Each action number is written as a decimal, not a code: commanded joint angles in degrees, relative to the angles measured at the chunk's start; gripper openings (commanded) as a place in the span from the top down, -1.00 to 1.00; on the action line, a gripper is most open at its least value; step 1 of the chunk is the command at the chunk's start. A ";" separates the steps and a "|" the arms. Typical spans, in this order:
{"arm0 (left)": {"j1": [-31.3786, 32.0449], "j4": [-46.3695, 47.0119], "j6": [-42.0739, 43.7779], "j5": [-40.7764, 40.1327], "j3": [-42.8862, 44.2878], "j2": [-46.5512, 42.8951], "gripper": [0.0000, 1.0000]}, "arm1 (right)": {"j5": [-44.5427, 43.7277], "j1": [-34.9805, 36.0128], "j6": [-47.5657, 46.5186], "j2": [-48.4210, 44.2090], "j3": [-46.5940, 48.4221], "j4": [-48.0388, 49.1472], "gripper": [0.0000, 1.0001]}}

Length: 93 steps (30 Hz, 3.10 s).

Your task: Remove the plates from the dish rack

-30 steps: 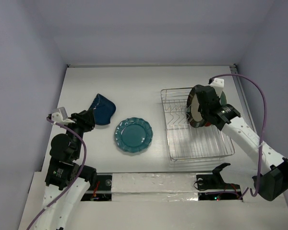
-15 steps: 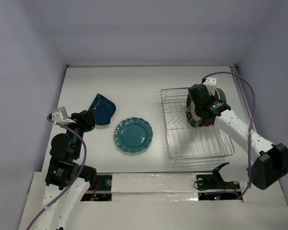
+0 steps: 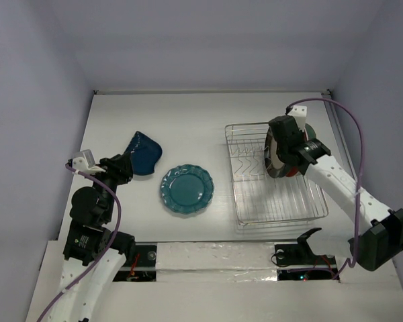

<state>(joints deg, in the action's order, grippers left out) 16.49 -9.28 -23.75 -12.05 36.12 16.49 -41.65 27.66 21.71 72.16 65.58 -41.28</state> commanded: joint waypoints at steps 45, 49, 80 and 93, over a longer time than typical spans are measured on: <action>-0.76 2.25 -0.07 0.19 -0.26 0.38 0.31 | 63.18 16.90 18.36 16.52 -3.09 53.05 1.00; -0.76 2.25 -0.07 0.19 -0.17 0.12 0.31 | 61.69 16.90 18.80 18.54 -4.06 52.62 1.00; -0.76 2.25 -0.07 0.19 -0.35 -0.32 0.30 | 49.39 18.13 15.20 21.35 -10.74 42.51 -0.36; -0.76 2.07 -0.07 0.19 -0.26 -1.37 0.30 | 32.96 22.26 13.62 21.97 -3.01 30.30 -0.87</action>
<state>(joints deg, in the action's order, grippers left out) 16.01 -9.30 -23.75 -12.05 36.12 15.77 -0.51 49.30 36.53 94.98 58.15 -7.66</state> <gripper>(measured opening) 0.346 0.931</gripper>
